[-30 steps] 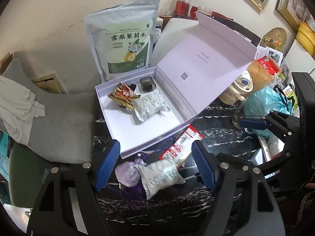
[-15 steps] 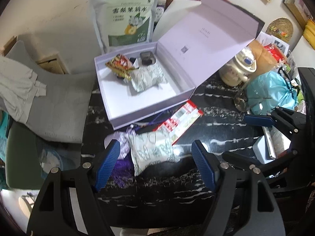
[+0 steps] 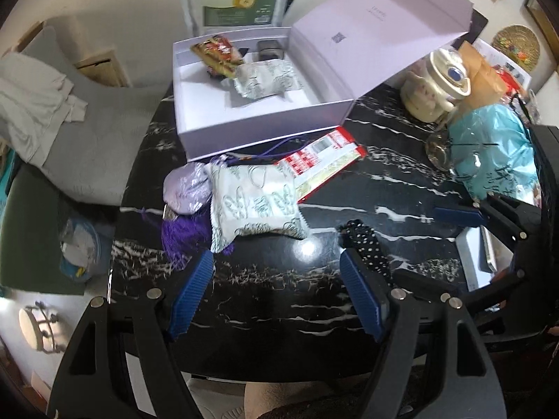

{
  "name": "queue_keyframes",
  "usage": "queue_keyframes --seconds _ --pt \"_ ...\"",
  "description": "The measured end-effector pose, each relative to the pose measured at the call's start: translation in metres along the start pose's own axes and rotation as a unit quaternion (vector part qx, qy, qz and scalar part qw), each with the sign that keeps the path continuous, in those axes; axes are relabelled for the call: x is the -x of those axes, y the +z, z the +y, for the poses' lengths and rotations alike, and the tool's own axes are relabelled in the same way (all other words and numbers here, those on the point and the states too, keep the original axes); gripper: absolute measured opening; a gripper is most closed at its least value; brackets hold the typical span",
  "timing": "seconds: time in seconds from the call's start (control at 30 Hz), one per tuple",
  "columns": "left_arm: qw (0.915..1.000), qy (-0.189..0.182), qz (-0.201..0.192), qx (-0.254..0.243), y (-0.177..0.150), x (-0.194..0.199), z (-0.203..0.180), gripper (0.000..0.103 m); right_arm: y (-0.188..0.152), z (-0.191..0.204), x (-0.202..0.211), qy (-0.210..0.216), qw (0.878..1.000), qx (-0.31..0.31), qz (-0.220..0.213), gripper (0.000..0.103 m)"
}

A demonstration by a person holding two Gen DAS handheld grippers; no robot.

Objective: Organize objects
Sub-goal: 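Close right tool on black polka-dot scrunchie while left tool lowers to white printed pillow pack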

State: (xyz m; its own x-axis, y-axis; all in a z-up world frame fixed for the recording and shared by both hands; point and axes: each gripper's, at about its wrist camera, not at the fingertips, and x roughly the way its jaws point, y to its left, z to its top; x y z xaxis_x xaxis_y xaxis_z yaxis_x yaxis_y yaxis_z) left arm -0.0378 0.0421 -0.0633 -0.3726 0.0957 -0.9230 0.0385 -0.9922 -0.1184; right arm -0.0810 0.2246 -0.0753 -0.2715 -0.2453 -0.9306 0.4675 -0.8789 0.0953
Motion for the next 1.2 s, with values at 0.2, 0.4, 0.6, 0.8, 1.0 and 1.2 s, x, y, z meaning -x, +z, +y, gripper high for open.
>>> queue_keyframes --seconds 0.2,0.4,0.6,0.8,1.0,1.2 --pt "0.9999 0.003 0.004 0.013 -0.01 -0.013 0.003 0.074 -0.008 -0.005 -0.013 0.004 1.0 -0.016 -0.004 0.08" --pt "0.9998 0.002 -0.009 0.02 -0.005 -0.026 0.009 0.074 -0.017 -0.011 -0.025 -0.002 0.999 -0.033 -0.016 0.08" --pt "0.9998 -0.006 -0.017 0.012 0.003 -0.054 0.014 0.074 -0.024 -0.007 -0.038 -0.044 0.998 -0.02 -0.044 0.08" --pt "0.9998 0.002 -0.011 -0.015 0.015 -0.083 0.009 0.074 -0.027 -0.006 -0.063 -0.041 0.999 -0.03 -0.018 0.08" --pt "0.999 0.024 -0.008 -0.038 0.023 -0.1 0.005 0.078 -0.027 -0.01 -0.07 -0.034 0.999 -0.039 -0.012 0.057" --pt "0.9982 0.025 -0.002 -0.054 0.028 -0.111 0.002 0.089 -0.022 -0.008 -0.072 -0.044 0.999 -0.026 -0.005 0.053"
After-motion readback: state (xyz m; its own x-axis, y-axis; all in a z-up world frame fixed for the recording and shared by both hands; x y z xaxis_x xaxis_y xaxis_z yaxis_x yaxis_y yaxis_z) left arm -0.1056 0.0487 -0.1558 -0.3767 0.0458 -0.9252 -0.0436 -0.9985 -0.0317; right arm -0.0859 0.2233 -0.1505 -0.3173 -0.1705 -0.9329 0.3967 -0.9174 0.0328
